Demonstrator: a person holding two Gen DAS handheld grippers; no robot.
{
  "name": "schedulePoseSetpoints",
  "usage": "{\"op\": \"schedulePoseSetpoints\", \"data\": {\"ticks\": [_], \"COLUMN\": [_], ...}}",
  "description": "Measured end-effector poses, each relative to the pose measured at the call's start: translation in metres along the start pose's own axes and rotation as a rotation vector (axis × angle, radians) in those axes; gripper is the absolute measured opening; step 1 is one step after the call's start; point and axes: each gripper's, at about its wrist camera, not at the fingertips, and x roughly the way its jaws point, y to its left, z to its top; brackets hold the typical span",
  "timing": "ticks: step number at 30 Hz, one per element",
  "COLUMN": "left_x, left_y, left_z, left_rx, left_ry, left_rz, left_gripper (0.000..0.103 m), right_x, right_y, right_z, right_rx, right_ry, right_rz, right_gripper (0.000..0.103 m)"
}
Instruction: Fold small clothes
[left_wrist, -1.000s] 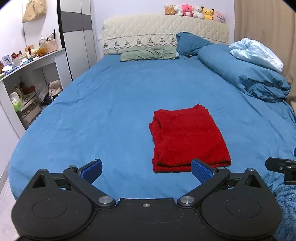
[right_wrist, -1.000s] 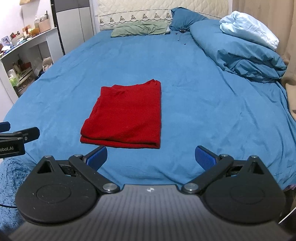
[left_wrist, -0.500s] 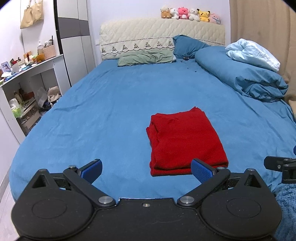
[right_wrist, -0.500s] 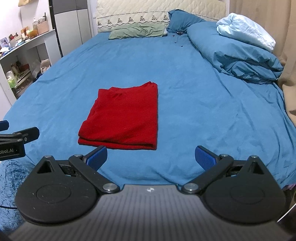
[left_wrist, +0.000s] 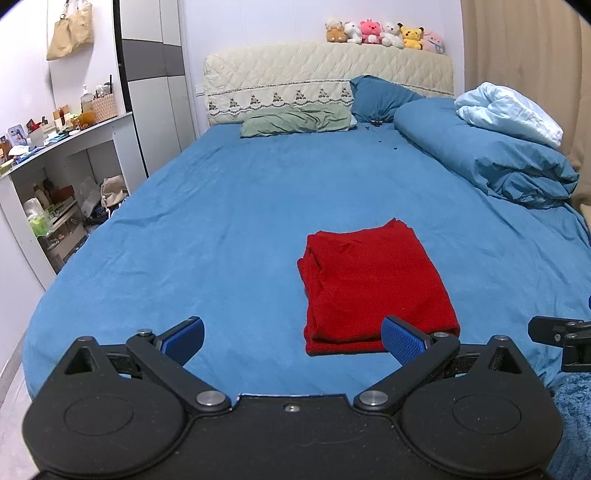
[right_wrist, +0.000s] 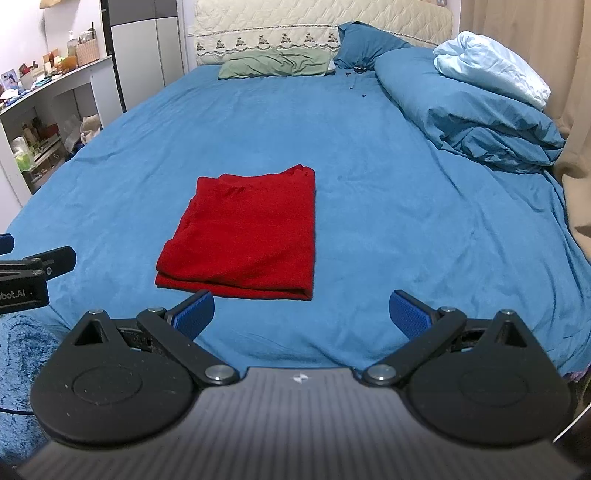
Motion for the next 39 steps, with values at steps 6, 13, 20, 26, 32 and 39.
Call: {"op": "schedulePoseSetpoints", "data": {"ticks": [6, 13, 20, 26, 32, 39], "left_x": [0.0005, -0.0004, -0.001, -0.0038, -0.0034, -0.0024], "left_y": [0.0033, 0.0054, 0.0072, 0.0075, 0.0052, 0.0042], "left_z": [-0.0003, 0.0001, 0.0008, 0.0011, 0.0014, 0.001], "left_rx": [-0.015, -0.016, -0.021, -0.03, -0.014, -0.013], "left_ry": [0.006, 0.003, 0.002, -0.016, -0.019, -0.029], "left_rz": [-0.017, -0.02, -0.035, -0.038, -0.014, 0.007], "left_gripper": [0.103, 0.103, 0.103, 0.103, 0.103, 0.103], "right_x": [0.0017, 0.0024, 0.0028, 0.0034, 0.0027, 0.0029], "right_y": [-0.0003, 0.0024, 0.002, 0.0021, 0.0028, 0.0029], "right_z": [-0.0003, -0.0013, -0.0017, -0.0017, -0.0013, -0.0011], "right_rx": [0.006, 0.008, 0.008, 0.008, 0.011, 0.01], "right_ry": [0.006, 0.012, 0.011, 0.011, 0.006, 0.007], "right_rz": [-0.002, -0.001, -0.002, -0.003, -0.005, -0.005], "right_gripper": [0.103, 0.103, 0.103, 0.103, 0.103, 0.103]}}
